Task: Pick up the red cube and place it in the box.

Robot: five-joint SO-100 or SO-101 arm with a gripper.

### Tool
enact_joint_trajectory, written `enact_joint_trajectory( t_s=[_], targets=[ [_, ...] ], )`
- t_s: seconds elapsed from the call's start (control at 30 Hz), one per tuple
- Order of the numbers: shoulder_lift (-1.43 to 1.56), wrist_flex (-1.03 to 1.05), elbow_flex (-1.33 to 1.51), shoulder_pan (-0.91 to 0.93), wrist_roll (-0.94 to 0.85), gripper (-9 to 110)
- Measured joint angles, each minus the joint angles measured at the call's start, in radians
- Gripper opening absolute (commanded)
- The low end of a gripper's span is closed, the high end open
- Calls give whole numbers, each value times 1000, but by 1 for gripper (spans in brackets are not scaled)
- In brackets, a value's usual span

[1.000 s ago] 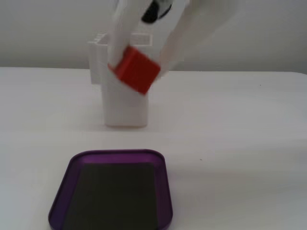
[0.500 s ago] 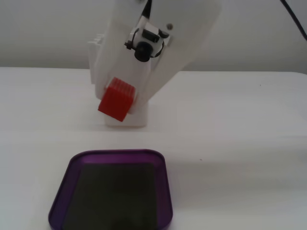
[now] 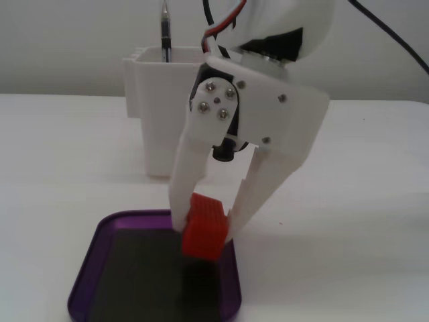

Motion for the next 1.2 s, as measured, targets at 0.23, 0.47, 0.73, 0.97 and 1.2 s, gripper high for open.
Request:
enact_joint_trajectory(
  t_s=[0.23,0.47,0.73,0.97,1.2],
  targets=[
    [-2,-48,0,9,-49,0],
    [-9,-51,0,5,-49,2],
    [-120,-52,-5,11,-51,8],
    [-114,-48,-5,11,-87,8],
    [-40,-12,-2,9,-121,15]
  ],
)
